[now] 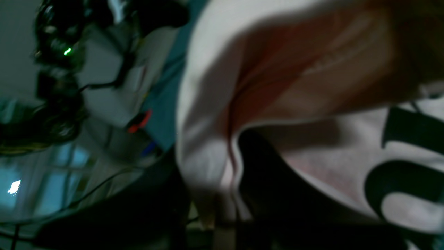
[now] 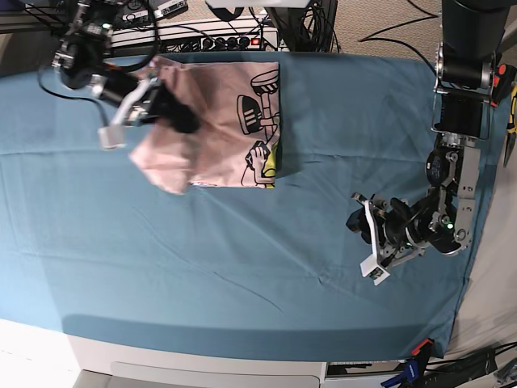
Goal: Fold the T-shirt properly
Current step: 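Lift the shirt end with the right gripper and fold it over the body, then press the folded layer flat with the right gripper, then withdraw, then move the left gripper to the collar edge of the folded shirt, then grasp the collar edge with the left gripper, then tuck the grasped edge under the shirt with the left gripper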
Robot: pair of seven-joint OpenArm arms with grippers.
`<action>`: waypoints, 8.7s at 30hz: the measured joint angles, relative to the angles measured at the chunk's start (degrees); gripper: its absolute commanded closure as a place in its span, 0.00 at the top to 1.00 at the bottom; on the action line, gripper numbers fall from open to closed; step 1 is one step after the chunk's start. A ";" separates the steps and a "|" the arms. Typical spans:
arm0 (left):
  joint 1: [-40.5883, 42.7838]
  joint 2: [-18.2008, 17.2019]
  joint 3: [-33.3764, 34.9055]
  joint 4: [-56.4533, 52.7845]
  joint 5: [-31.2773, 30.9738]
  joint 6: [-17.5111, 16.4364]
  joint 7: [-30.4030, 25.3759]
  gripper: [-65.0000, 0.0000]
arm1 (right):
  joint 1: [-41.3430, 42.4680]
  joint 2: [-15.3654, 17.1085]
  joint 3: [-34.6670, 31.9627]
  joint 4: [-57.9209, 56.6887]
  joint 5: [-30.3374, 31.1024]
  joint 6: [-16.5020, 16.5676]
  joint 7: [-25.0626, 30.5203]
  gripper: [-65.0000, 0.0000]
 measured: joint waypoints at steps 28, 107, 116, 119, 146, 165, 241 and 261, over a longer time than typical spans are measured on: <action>0.50 -0.11 0.00 0.00 -0.09 -0.20 0.02 0.38 | 7.15 -3.45 -11.67 0.07 -27.32 0.00 3.65 0.00; 14.29 -0.11 0.04 3.10 -19.96 -6.05 8.83 0.38 | 11.41 9.51 17.20 0.11 -23.69 0.02 4.09 0.24; 28.74 -0.26 0.00 23.74 -22.93 -8.57 9.88 0.38 | 11.41 9.53 17.11 0.11 -23.96 0.02 3.87 0.24; 33.24 -0.26 -0.07 27.96 -22.58 -8.85 9.33 0.38 | 11.39 9.53 17.11 0.11 -23.91 0.02 3.89 0.24; 43.01 7.30 11.63 39.23 -4.68 -11.32 0.28 0.38 | 12.35 9.53 17.09 0.11 -27.17 0.04 7.74 0.24; 40.79 9.44 23.39 39.23 16.61 -8.96 -7.19 0.38 | 14.03 9.53 17.00 -7.69 -27.15 0.02 9.46 0.24; 19.96 -1.68 32.85 25.77 -10.25 -11.61 -0.11 0.35 | 14.08 9.53 17.00 -7.85 -27.15 0.02 8.09 0.24; 20.00 2.75 32.85 25.77 -6.60 -11.61 -1.40 0.45 | 14.08 9.53 17.00 -7.85 -27.15 0.02 7.91 0.24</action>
